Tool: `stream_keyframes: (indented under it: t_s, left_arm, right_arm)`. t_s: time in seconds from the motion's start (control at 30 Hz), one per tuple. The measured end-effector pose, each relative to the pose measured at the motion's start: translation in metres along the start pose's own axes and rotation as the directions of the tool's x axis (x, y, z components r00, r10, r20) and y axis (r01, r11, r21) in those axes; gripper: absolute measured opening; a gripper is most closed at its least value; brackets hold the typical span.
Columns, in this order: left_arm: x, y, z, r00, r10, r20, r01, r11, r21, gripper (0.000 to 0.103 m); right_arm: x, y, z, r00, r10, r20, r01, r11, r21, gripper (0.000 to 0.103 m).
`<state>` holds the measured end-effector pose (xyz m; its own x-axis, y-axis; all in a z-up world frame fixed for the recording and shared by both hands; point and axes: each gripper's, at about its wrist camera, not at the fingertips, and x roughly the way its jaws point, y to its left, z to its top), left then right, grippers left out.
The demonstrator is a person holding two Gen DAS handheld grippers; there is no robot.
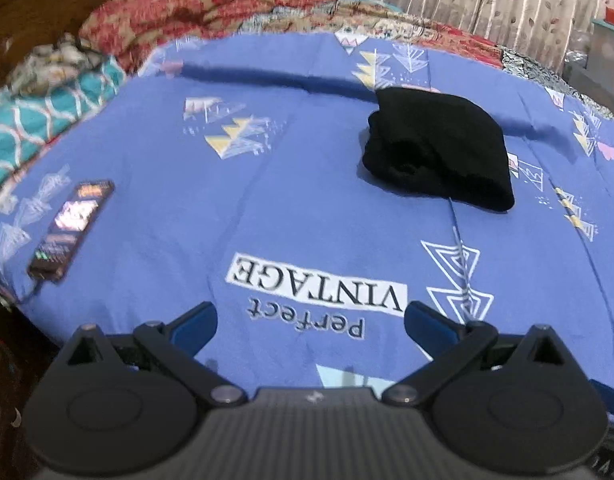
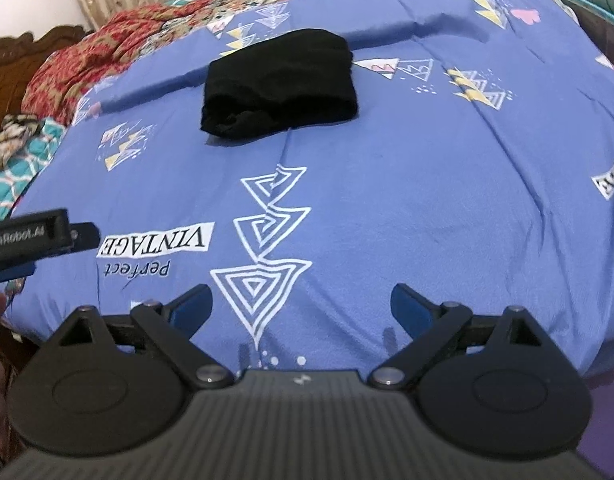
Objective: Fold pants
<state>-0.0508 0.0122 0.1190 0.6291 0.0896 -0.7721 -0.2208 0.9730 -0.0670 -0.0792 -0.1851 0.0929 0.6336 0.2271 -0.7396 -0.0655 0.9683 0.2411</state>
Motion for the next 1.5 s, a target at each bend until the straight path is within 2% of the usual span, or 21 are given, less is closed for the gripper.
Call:
stream_keyframes:
  t_s: [0.3,0.6,0.87,1.03,1.17,1.33,1.5]
  left_arm:
    - [0.011,0.012,-0.005,0.996,-0.036,-0.080,0.030,0.996,-0.082,0.103]
    - [0.010,0.009,-0.004,0.996,-0.032,-0.084,0.025,0.997,-0.078,0.103]
    - [0.002,0.003,0.000,0.998,0.005,-0.062,-0.007,0.999,-0.041,0.103]
    - [-0.013,-0.009,0.005,0.998,0.056,0.014,-0.056,0.998,0.019,0.103]
    - [-0.021,-0.017,0.012,0.997,0.073,0.034,-0.074,0.997,0.038,0.103]
    - [-0.023,-0.028,0.015,0.996,0.084,0.039,-0.087,0.993,0.081,0.103]
    - [-0.013,-0.042,0.007,0.994,0.114,-0.005,-0.111,0.977,0.185,0.103]
  right_arm:
    - [-0.005,0.012,0.003,0.999,-0.023,0.042,0.026,0.997,-0.073,0.097]
    - [-0.007,0.013,0.003,0.997,-0.044,0.070,0.049,0.996,-0.070,0.097]
    - [-0.010,0.009,0.004,0.995,-0.046,0.089,0.051,0.997,-0.050,0.097]
    - [-0.013,0.003,0.005,0.993,-0.049,0.111,0.052,0.998,-0.022,0.097]
    - [-0.015,-0.003,0.006,0.992,-0.045,0.118,0.045,0.999,0.000,0.097]
    - [-0.017,-0.007,0.006,0.991,-0.042,0.128,0.040,0.999,0.012,0.097]
    - [-0.016,-0.014,0.007,0.992,-0.032,0.124,0.029,0.999,0.030,0.097]
